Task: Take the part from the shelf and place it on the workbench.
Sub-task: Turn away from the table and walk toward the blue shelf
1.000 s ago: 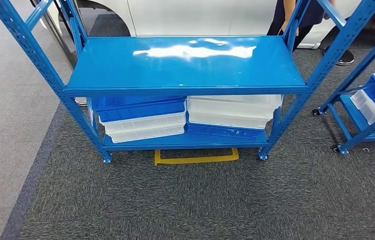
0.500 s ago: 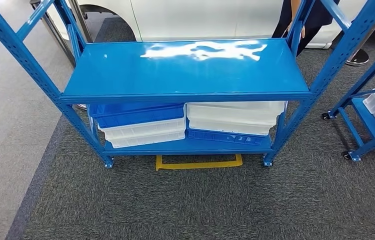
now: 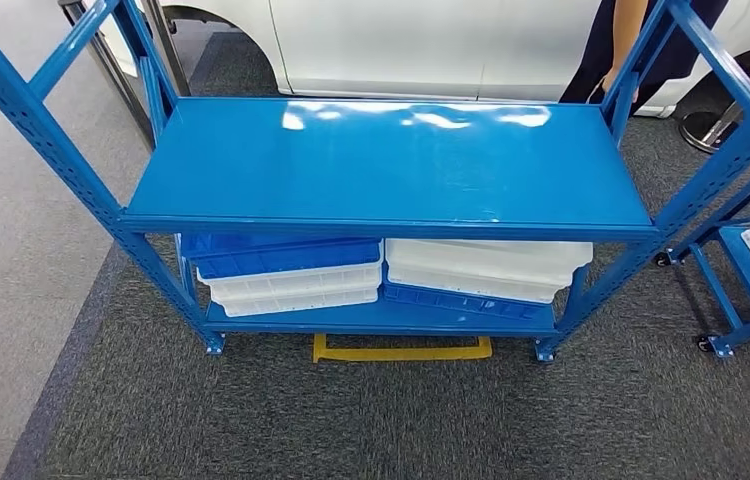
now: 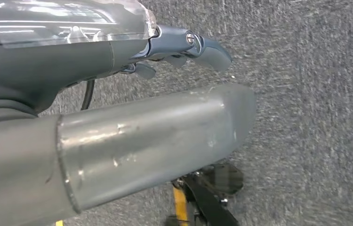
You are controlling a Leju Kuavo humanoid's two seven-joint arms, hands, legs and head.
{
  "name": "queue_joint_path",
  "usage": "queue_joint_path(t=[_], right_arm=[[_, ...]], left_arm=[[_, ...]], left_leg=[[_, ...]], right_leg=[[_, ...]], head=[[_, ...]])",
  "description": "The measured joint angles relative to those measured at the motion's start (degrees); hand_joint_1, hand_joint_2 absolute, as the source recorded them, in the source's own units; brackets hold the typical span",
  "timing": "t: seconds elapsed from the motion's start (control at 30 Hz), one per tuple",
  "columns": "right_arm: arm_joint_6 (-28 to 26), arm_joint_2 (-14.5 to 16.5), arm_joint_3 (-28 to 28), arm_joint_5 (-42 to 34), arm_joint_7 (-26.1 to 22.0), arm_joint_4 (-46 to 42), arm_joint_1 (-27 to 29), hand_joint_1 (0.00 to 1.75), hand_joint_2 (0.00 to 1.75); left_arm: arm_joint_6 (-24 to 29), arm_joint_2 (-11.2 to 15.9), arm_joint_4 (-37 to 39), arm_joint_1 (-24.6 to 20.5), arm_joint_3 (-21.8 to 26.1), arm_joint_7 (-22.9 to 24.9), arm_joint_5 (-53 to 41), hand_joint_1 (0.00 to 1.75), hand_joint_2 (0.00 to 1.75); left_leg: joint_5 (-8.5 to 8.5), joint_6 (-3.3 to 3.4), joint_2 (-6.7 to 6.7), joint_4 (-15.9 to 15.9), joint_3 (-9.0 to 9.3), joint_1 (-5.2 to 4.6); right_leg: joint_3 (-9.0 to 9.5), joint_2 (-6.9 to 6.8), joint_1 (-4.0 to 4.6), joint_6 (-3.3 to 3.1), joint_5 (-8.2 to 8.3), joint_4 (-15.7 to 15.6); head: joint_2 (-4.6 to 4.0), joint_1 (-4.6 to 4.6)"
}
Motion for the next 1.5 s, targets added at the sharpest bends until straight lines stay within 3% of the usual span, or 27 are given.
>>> queue_joint_path(t=[0.03,0.13,0.17,0.2,0.27,0.33,0.4,0.47,0.5,0.53,0.63,0.67,0.73,0.83,0.87,0.93,0.97,1.0,1.03,1.1,1.13,1.17,1.27,1.33,1.4,1.47,1.5], right_arm=[[0.0,-0.1,0.0,0.0,0.0,0.0,0.1,0.00,0.00],[0.0,-0.2,-0.2,0.0,0.0,0.0,0.6,0.00,0.00],[0.0,-0.2,-0.3,0.0,0.0,0.0,0.6,0.00,0.00],[0.0,-0.2,-0.4,0.0,0.0,0.0,0.5,0.00,0.00],[0.0,-0.2,-0.4,0.1,0.0,0.0,0.4,0.00,0.00],[0.0,-0.2,-0.5,0.1,0.0,0.0,0.4,0.00,0.00],[0.0,-0.2,-0.6,0.2,0.0,0.0,0.4,0.00,0.00],[0.0,-0.2,-0.6,0.2,0.0,0.0,0.4,0.00,0.00],[0.0,-0.2,-0.6,0.2,0.0,0.0,0.4,0.00,0.00],[0.0,-0.2,-0.6,0.2,0.0,0.0,0.4,0.00,0.00],[0.0,-0.2,-0.7,0.2,0.0,0.0,0.4,0.00,0.00],[0.0,-0.1,-0.7,0.2,0.0,0.0,0.4,0.00,0.00],[0.0,-0.1,-0.9,0.2,0.0,0.1,0.2,0.00,0.00],[0.0,-0.1,-0.9,0.2,0.0,0.0,0.0,0.00,0.00],[0.0,-0.1,-0.9,0.2,0.0,0.0,0.0,0.00,0.00],[0.1,-0.1,-1.0,0.2,0.0,0.0,0.0,0.00,0.00],[0.1,-0.1,-1.1,0.2,0.0,0.0,0.0,0.00,0.00],[0.1,-0.1,-1.2,0.2,0.0,0.0,0.0,0.00,0.00],[0.1,-0.1,-1.3,0.2,0.0,0.0,0.0,0.00,0.00],[0.1,-0.1,-1.4,0.2,0.0,0.0,0.1,0.00,0.00],[0.1,-0.1,-1.5,0.2,0.0,0.0,0.1,0.00,0.00],[0.1,-0.2,-1.5,0.2,0.0,0.0,0.0,0.00,0.00],[0.1,-0.1,-1.6,0.2,0.0,0.0,-0.1,0.00,0.00],[0.0,-0.1,-1.7,0.2,0.0,0.0,-0.1,0.00,0.87],[-0.3,-0.1,-1.9,0.0,0.1,0.0,0.0,0.00,1.75],[-0.7,-0.1,-2.2,0.0,0.3,0.0,0.0,0.00,1.75],[-1.0,-0.1,-2.2,0.0,0.4,0.0,0.0,0.00,1.75]], left_arm=[[0.0,-0.1,0.0,0.1,0.0,0.0,0.0,0.00,0.00],[0.0,-0.3,0.0,0.0,0.0,0.0,-0.1,0.00,0.00],[0.0,-0.3,0.0,-0.1,0.0,0.1,-0.1,0.00,0.00],[0.0,-0.3,0.0,-0.2,0.0,0.1,-0.1,0.00,0.00],[0.0,-0.3,0.0,-0.4,0.0,0.1,-0.2,0.00,0.00],[0.0,-0.3,0.0,-0.5,0.0,0.1,-0.2,0.00,0.00],[0.0,-0.4,0.0,-0.5,0.0,0.1,-0.3,0.00,0.00],[0.1,-0.4,0.0,-0.4,0.0,0.2,-0.3,0.00,0.00],[0.2,-0.4,0.0,-0.3,0.0,0.2,-0.3,0.00,0.00],[0.2,-0.4,0.0,-0.3,0.0,0.2,-0.3,0.00,0.00],[0.7,-0.4,0.0,0.0,0.0,0.4,-0.4,0.00,0.00],[0.8,-0.4,0.0,0.0,0.0,0.4,-0.5,0.00,0.00],[1.0,-0.4,0.0,0.0,0.0,0.5,-0.7,0.00,0.00],[1.0,-0.5,0.0,0.0,0.0,0.4,-0.8,0.00,0.00],[1.0,-0.5,0.0,-0.1,0.0,0.4,-0.7,0.00,0.00],[1.1,-0.5,0.0,-0.2,0.0,0.5,-0.6,0.00,0.00],[1.1,-0.5,0.0,-0.3,0.0,0.5,-0.6,0.00,0.00],[1.2,-0.5,0.0,-0.3,0.0,0.6,-0.6,0.00,0.00],[1.2,-0.5,0.0,-0.2,0.0,0.6,-0.6,0.00,0.00],[1.3,-0.5,0.0,-0.1,0.0,0.7,-0.6,0.00,0.00],[1.3,-0.6,0.0,-0.1,0.0,0.7,-0.6,0.00,0.00],[1.3,-0.6,0.0,-0.2,0.0,0.7,-0.6,0.00,0.00],[1.4,-0.5,0.0,-0.3,0.0,0.7,-0.6,0.00,0.00],[1.5,-0.5,0.0,-0.3,0.0,0.7,-0.6,0.00,0.00],[1.6,-0.5,0.0,-0.3,0.0,0.7,-0.6,0.00,0.00],[1.6,-0.6,0.0,-0.2,0.0,0.7,-0.6,0.00,0.00],[1.6,-0.6,0.0,-0.2,0.0,0.7,-0.6,0.00,0.00]], left_leg=[[-0.82,-0.15,-0.12,0.0,1.09,0.03],[-3.26,-0.91,-0.29,0.1,3.57,-0.04],[-3.90,-1.28,-0.32,0.0,4.07,-0.11],[-4.15,-1.67,-0.36,0.1,4.53,-0.18],[-3.64,-2.32,-0.31,1.5,4.46,-0.13],[-2.95,-2.78,-0.04,6.6,1.92,0.00],[-5.16,-3.18,0.21,13.3,-2.68,0.10],[-9.05,-3.41,0.25,16.7,-6.60,0.13],[-9.77,-3.38,0.25,16.4,-7.64,0.13],[-8.76,-3.24,0.26,14.6,-8.01,0.12],[1.00,-2.26,0.32,5.2,-7.40,-0.16],[3.24,-1.99,0.33,3.5,-7.26,-0.32],[3.93,-1.66,0.25,2.9,-7.17,-0.57],[4.27,-0.95,0.22,1.4,-5.94,-0.01],[4.27,-0.70,0.28,0.9,-5.51,0.18],[3.97,-0.38,0.37,0.7,-5.12,0.14],[3.75,-0.32,0.37,0.7,-4.98,0.12],[3.52,-0.33,0.33,0.8,-4.75,0.12],[3.26,-0.40,0.26,0.9,-4.42,0.13],[2.66,-0.69,0.13,1.1,-3.77,0.15],[2.34,-0.97,0.07,1.3,-3.59,0.06],[2.13,-1.31,0.04,1.5,-3.53,-0.03],[1.97,-2.34,0.01,1.4,-3.48,-0.12],[0.82,-2.90,0.14,2.8,-3.97,0.01],[-2.58,-3.35,0.30,8.6,-6.54,0.16],[-5.71,-3.78,0.32,16.0,-9.98,0.28],[-5.82,-4.02,0.32,17.7,-10.75,0.36]], right_leg=[[-0.37,-0.01,-0.01,0.05,1.14,-2.2],[0.04,-0.04,0.22,-0.62,11.00,-10.5],[0.18,-0.02,0.36,-1.14,13.14,-11.8],[0.33,0.00,0.52,-1.72,13.80,-12.1],[1.30,0.09,0.49,-2.80,13.22,-12.5],[2.87,0.03,0.33,-3.63,12.62,-13.3],[4.40,-0.04,0.31,-4.08,11.89,-14.0],[5.75,0.11,0.34,-4.18,10.92,-14.2],[6.46,0.20,0.35,-4.14,10.34,-14.2],[7.25,0.26,0.37,-4.07,9.74,-14.2],[9.01,0.34,0.53,-3.64,8.07,-14.0],[9.15,0.43,0.59,-3.35,7.65,-14.0],[9.32,0.58,0.64,-2.63,7.14,-14.2],[9.39,0.41,0.69,-1.67,5.60,-13.1],[8.20,0.37,0.65,-1.42,4.22,-10.6],[3.85,0.34,0.43,-1.02,1.19,-3.1],[1.87,0.34,0.31,-0.84,0.61,-0.2],[0.77,0.33,0.19,-0.70,1.25,0.8],[0.77,0.32,0.08,-0.62,3.09,-0.3],[3.30,0.32,-0.07,-0.74,8.06,-7.4],[4.54,0.36,-0.01,-0.92,9.65,-10.7],[5.27,0.42,0.08,-1.14,10.40,-12.8],[5.40,0.54,0.24,-1.98,10.48,-13.8],[5.59,0.39,0.06,-2.74,10.71,-14.2],[5.65,0.16,0.04,-3.28,10.78,-14.4],[5.60,-0.01,0.18,-3.59,10.69,-14.4],[5.65,-0.06,0.22,-3.71,10.62,-14.3]], head=[[0.00,0.01],[0.00,0.01],[0.00,0.00],[0.00,-0.01],[0.00,-0.03],[0.00,-0.06],[0.00,-0.09],[0.00,-0.10],[0.00,-0.10],[0.00,-0.10],[0.00,-0.09],[0.00,-0.08],[0.00,-0.07],[0.00,-0.06],[0.00,-0.05],[0.00,-0.05],[0.00,-0.05],[0.00,-0.05],[0.00,-0.05],[0.00,-0.04],[0.00,-0.05],[0.00,-0.06],[0.00,-0.08],[0.00,-0.08],[0.00,-0.08],[0.00,-0.08],[0.00,-0.08]])
